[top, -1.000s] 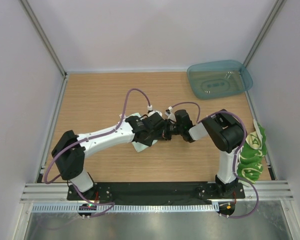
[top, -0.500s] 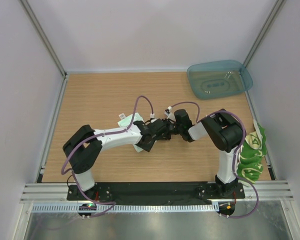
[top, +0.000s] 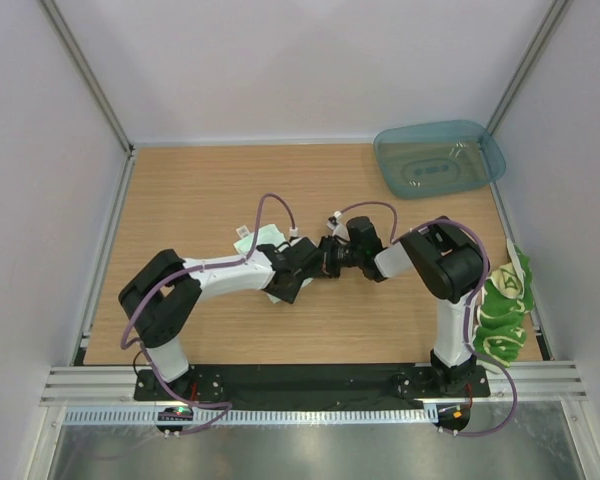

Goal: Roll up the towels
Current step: Roll the towel

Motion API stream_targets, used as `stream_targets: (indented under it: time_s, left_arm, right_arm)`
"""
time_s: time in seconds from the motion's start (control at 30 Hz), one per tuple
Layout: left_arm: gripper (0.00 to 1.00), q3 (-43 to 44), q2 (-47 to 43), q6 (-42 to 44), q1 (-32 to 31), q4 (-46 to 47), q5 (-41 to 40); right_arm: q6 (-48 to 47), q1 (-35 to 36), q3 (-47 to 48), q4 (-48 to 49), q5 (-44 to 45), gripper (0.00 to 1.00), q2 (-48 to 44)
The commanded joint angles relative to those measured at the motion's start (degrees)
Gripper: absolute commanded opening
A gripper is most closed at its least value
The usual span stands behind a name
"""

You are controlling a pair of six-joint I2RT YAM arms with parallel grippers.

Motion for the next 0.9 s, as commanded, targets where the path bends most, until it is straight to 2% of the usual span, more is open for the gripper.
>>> stream_targets:
  time_s: [0.0,0.27,0.53,0.87]
  left_arm:
    - [0.45,-3.51,1.46,-1.86,0.39,2.61,4.89]
    - [0.4,-5.53,1.46,-3.89,0.39,5.07,9.82]
    - [0.39,-3.69,6.2,-3.71,0.31,5.6,11.32]
    - [0.41,-2.2,7.88,-3.8,-0.13,4.2,10.44]
  right_arm:
    - [-2.32,-0.14,1.15,-1.95,2.18,0.08,1.16]
    - [-4.86,-0.05,6.85,-7.31,1.65,0.08,3.18]
    - [-6.45,-0.14,11.6,-10.3,1.12,0.08,5.91]
    - [-7.06,-0.49,13.8,-11.0,-0.46,0.09,6.79]
